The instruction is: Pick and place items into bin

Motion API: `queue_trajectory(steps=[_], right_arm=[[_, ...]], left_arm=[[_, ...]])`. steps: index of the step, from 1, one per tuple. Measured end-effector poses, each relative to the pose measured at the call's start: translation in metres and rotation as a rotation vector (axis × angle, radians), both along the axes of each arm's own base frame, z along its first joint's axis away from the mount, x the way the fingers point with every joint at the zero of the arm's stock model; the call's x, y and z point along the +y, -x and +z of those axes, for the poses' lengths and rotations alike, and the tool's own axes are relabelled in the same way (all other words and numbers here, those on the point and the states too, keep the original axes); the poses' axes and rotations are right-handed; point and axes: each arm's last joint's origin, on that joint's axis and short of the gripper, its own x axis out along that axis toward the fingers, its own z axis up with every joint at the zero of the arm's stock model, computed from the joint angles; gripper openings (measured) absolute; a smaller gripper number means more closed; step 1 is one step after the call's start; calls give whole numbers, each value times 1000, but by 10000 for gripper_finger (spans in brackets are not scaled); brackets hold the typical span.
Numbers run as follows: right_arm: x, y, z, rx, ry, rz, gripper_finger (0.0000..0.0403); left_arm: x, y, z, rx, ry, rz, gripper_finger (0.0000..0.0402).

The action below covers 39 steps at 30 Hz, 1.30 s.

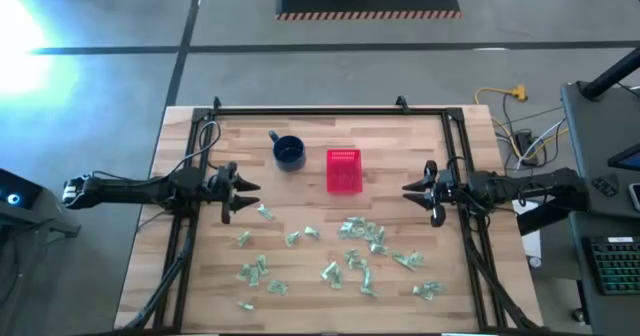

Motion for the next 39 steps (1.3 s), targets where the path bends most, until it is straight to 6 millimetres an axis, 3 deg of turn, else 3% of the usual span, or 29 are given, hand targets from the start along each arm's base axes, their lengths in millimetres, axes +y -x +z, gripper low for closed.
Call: queue_trajectory(steps=[31,39], right_arm=[[0,0,1,-8,-4,0,100],[0,1,16,-177,-246,9,100]], left_arm=[[0,0,0,0,0,0,180],[0,0,0,-3,0,1,180]])
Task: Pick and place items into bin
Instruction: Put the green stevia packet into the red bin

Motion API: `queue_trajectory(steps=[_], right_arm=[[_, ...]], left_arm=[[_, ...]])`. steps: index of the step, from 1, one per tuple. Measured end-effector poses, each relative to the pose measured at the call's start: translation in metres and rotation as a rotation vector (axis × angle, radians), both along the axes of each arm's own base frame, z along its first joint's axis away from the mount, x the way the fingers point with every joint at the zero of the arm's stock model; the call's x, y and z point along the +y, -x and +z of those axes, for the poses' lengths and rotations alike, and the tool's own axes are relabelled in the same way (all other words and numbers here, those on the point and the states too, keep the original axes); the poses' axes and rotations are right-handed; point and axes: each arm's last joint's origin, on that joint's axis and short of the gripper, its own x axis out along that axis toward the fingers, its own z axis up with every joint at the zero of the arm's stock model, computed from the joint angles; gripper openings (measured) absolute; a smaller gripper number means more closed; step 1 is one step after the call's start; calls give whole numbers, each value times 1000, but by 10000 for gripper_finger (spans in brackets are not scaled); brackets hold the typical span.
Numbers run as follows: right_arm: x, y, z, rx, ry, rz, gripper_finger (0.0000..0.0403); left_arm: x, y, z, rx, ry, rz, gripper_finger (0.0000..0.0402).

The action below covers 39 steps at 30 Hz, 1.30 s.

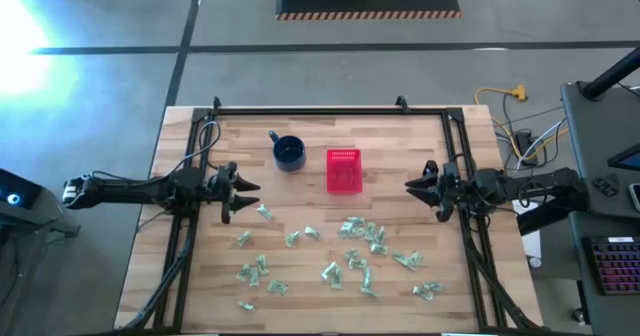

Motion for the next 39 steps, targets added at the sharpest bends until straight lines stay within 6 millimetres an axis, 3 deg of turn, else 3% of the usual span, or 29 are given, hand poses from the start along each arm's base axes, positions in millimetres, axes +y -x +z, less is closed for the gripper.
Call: queue_trajectory(steps=[11,18,33,36,39], right_arm=[[-4,4,18,-171,90,-144,100],[-3,4,17,-155,228,-136,100],[2,2,12,-125,343,19,100],[2,4,23,-146,390,10,100],[2,7,48,-192,398,15,100]], left_arm=[[3,-1,34,-351,-77,94,180],[2,5,55,-579,12,69,180],[2,3,55,-576,17,56,180],[0,3,59,-596,-70,8,180],[-2,3,78,-640,-167,-43,180]])
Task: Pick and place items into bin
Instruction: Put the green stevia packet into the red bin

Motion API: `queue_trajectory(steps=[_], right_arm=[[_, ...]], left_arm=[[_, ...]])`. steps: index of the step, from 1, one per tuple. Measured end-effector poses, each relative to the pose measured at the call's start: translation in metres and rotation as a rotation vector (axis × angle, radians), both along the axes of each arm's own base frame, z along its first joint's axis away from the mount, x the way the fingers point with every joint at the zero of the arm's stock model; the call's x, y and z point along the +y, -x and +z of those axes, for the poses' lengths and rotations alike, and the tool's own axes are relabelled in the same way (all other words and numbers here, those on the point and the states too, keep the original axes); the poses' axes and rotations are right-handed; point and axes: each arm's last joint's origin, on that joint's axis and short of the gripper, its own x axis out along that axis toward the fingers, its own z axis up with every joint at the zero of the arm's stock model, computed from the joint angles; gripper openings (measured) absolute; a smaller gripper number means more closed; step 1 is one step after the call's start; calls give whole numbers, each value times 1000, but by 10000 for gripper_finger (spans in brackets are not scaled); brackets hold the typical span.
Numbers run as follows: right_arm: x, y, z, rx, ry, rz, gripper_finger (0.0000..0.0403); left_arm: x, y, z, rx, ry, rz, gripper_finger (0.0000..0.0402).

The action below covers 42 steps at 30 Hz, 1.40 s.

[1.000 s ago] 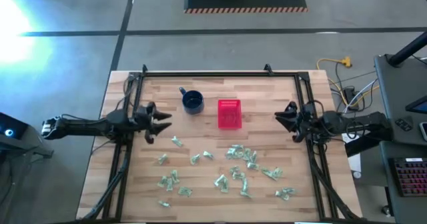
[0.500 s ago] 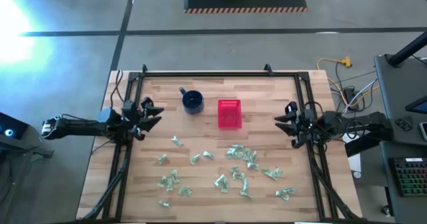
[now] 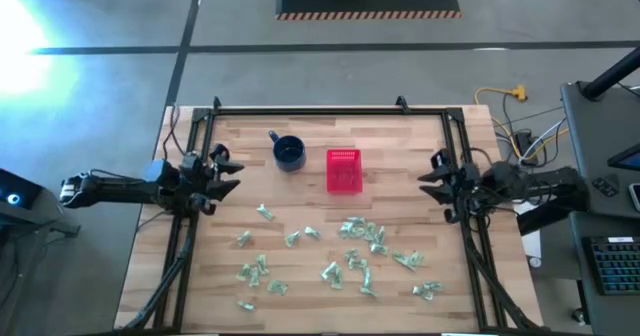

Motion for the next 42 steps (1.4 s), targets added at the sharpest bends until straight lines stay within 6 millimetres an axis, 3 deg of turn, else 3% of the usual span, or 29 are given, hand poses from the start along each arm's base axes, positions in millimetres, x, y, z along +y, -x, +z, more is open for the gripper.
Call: queue_trajectory(steps=[7,13,20,24,32,35,42], right_arm=[[3,-15,34,144,4,42,100],[8,-42,48,351,24,79,100],[13,-73,40,681,57,87,100],[16,-86,34,819,64,115,100],[17,-97,24,949,61,82,100],[17,-98,23,955,58,80,100],[18,-98,21,966,37,80,100]], left_arm=[[0,-13,26,10,-137,57,180],[-1,-33,16,155,-169,-30,180],[-1,-51,-20,547,-237,-49,180],[1,-57,-21,731,-248,-30,180],[5,-57,-1,1198,-273,68,180],[6,-62,4,1297,-280,71,180],[4,-86,-25,1518,-344,3,180]])
